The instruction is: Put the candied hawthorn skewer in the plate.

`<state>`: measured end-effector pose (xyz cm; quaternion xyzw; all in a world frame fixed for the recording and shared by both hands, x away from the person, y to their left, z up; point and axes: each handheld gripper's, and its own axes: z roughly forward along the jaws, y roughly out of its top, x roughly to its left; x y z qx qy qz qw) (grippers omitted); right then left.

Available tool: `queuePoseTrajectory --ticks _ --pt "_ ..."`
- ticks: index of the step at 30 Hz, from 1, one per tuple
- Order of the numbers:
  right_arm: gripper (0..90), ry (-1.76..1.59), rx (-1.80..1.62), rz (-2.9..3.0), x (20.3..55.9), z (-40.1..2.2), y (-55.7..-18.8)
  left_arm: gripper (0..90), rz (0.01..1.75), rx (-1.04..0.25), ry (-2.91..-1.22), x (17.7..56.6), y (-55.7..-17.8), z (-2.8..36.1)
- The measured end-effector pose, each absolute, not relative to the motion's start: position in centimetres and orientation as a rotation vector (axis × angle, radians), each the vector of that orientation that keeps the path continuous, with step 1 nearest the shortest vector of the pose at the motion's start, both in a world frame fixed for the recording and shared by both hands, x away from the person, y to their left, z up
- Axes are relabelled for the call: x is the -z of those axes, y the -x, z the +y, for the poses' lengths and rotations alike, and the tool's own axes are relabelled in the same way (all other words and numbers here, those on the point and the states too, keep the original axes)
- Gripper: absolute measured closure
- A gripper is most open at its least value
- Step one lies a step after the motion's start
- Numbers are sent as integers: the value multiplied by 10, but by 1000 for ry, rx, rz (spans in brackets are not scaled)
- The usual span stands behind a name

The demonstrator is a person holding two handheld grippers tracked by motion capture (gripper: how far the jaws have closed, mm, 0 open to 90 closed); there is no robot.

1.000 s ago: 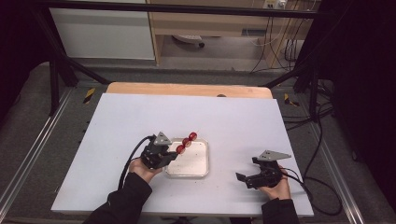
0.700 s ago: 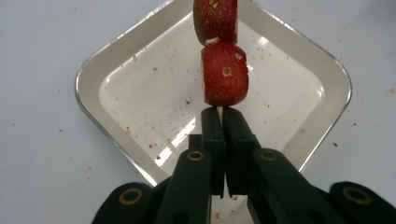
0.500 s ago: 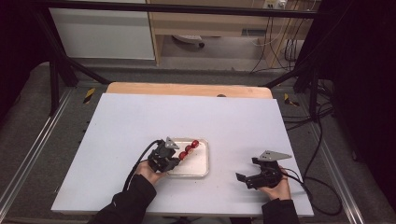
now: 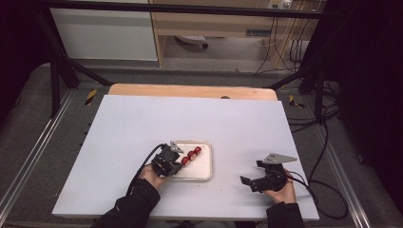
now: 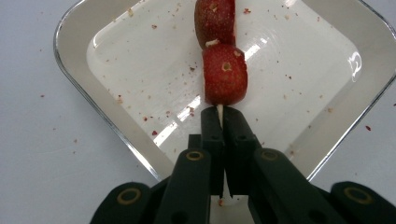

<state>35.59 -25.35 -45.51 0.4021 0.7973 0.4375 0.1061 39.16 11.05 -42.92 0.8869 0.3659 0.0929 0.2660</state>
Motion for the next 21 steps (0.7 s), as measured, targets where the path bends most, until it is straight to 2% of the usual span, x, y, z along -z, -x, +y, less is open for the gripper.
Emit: queuePoseTrajectory --ticks 3,7,11,15,21 --pt "2 -1188 -1290 2346 455 -254 -356 865 984 -250 -2392 429 -392 112" --pt "2 -1188 -1288 2345 455 -253 -356 795 976 -258 -2383 429 -391 116" --pt "2 -1199 -1296 2343 454 -253 -356 675 974 -291 -2353 426 -388 123" --pt "2 -1199 -1292 2341 454 -254 -356 544 959 -273 -2299 421 -387 133" --pt "2 -1199 -1297 2336 454 -254 -356 392 905 -287 -2232 412 -381 146"
